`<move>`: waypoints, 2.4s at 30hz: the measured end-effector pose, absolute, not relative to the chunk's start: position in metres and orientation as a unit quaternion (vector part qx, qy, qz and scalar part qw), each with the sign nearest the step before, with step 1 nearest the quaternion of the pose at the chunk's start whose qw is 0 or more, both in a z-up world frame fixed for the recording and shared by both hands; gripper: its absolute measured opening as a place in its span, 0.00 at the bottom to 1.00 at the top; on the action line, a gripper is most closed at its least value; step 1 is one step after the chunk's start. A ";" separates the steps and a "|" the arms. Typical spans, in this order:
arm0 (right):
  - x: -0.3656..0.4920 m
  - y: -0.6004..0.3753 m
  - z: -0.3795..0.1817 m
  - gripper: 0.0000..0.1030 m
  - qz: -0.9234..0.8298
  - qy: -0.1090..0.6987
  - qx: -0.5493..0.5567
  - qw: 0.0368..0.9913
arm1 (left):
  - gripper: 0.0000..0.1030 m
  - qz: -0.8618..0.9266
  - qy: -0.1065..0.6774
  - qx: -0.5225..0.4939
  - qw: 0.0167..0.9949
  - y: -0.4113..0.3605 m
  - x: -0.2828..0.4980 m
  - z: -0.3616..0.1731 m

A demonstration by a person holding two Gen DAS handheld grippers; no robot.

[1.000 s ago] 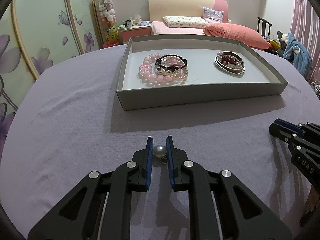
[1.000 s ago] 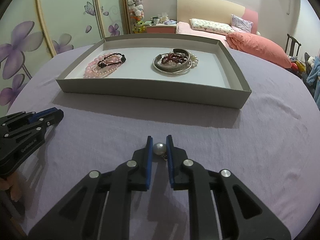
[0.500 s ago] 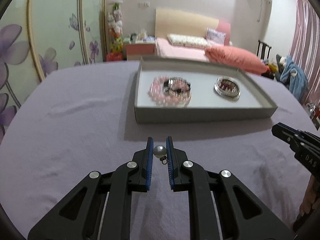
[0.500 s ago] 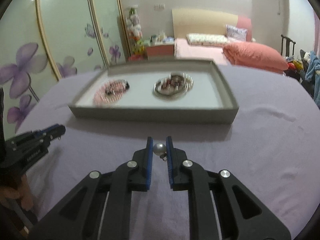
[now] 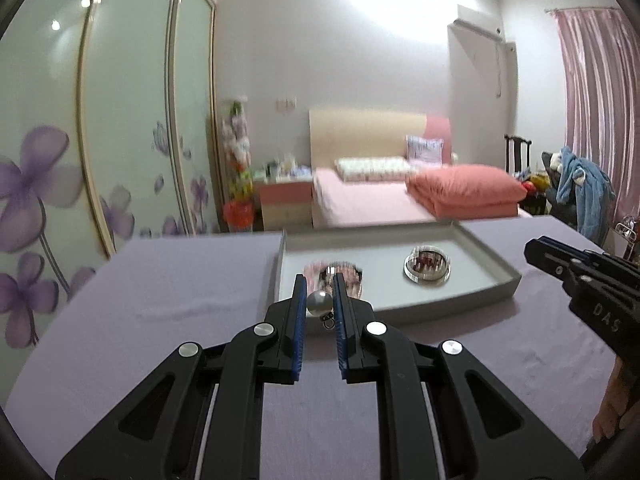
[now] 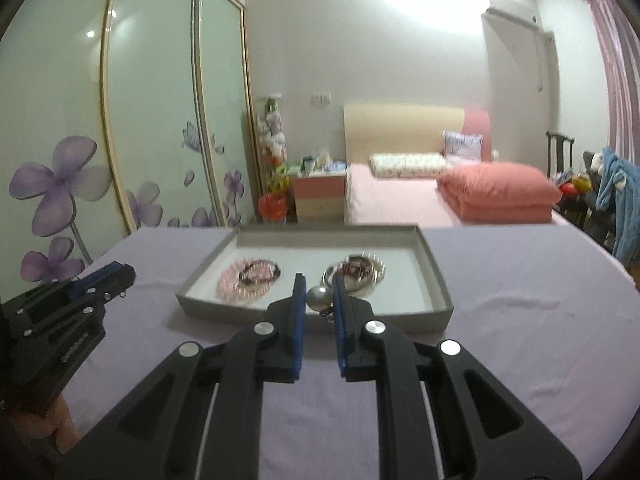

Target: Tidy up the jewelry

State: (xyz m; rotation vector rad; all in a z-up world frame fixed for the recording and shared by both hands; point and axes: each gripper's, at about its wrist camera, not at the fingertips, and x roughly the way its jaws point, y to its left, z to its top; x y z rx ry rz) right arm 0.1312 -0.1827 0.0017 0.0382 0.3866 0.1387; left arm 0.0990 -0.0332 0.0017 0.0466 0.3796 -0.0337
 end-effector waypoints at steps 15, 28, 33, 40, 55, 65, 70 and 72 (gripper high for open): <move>0.115 -0.178 0.015 0.13 0.025 0.111 0.005 0.994 | 0.13 -0.007 0.134 0.023 0.991 -0.041 0.093 0.005; 0.119 -0.176 0.012 0.13 0.022 0.114 0.005 0.993 | 0.13 -0.008 0.138 0.022 0.990 -0.040 0.092 0.003; 0.118 -0.175 0.012 0.13 0.022 0.113 0.005 0.993 | 0.13 -0.009 0.140 0.021 0.990 -0.042 0.092 0.002; 0.126 -0.178 0.009 0.13 0.022 0.119 0.003 0.993 | 0.14 -0.010 0.147 0.023 0.989 -0.045 0.099 -0.001; 0.251 -0.196 -0.014 0.13 0.060 0.238 0.073 0.967 | 0.14 -0.061 0.253 -0.009 0.965 -0.056 0.208 -0.022; 0.299 -0.197 -0.042 0.15 0.076 0.298 0.107 0.945 | 0.14 -0.072 0.300 -0.023 0.951 -0.059 0.242 -0.041; 0.287 -0.215 -0.035 0.44 0.078 0.286 0.138 0.945 | 0.40 -0.078 0.301 -0.050 0.949 -0.044 0.237 -0.036; 0.280 -0.222 -0.032 0.44 0.077 0.284 0.151 0.944 | 0.46 -0.078 0.292 -0.060 0.951 -0.034 0.231 -0.031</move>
